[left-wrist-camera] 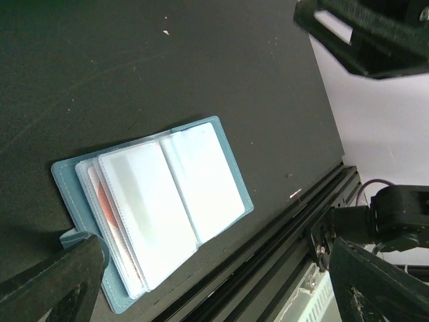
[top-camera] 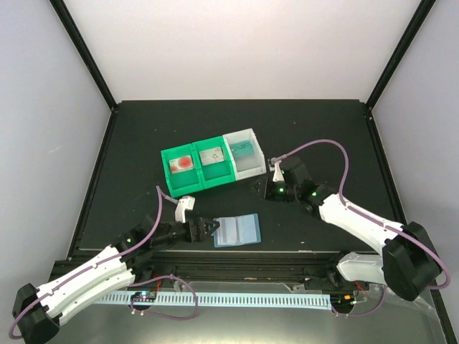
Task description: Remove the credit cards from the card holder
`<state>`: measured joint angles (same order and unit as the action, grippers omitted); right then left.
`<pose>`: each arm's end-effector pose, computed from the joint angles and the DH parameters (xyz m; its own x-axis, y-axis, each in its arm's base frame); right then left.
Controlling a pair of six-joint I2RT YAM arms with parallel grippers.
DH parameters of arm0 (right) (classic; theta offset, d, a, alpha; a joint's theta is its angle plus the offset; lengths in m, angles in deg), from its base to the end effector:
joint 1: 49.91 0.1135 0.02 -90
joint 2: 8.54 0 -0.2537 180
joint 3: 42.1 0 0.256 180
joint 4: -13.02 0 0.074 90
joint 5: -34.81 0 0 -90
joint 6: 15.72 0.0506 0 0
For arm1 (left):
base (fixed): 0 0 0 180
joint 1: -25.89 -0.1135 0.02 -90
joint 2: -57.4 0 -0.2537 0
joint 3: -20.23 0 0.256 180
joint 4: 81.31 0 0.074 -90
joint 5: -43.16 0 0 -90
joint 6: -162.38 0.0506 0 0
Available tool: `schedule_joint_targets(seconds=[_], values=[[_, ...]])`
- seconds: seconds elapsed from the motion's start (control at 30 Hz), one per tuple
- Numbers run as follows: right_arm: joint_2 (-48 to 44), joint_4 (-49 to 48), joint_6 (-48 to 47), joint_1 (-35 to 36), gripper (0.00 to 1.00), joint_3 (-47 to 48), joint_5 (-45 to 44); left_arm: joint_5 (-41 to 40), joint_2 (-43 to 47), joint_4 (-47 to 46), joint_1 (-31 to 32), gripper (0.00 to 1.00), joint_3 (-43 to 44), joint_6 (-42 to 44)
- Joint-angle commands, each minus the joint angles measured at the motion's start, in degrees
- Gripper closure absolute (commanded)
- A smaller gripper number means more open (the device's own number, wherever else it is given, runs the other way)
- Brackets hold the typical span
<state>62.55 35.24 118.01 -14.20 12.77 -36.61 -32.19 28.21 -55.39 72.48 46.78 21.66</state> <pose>0.2172 0.1760 0.2062 -0.8873 0.1691 -0.4291 -0.1973 0.7017 0.6846 0.1022 -0.1267 0.1667 -0.8702 -0.1699 -0.4625 0.2873 0.5876 -0.7564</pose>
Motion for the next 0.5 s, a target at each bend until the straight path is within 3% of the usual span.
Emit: schedule_joint_targets(seconds=[0.0, 0.47], values=[[-1.59, -3.88, 3.23, 4.06, 0.64, -2.46, 0.07, -1.54, 2.22, 0.56, 0.04, 0.05, 2.25, -0.03], [8.17, -8.89, 8.80, 21.42, 0.66, -2.39, -8.65, -2.36, 9.52, 11.43, 0.00, 0.01, 6.67, 0.51]])
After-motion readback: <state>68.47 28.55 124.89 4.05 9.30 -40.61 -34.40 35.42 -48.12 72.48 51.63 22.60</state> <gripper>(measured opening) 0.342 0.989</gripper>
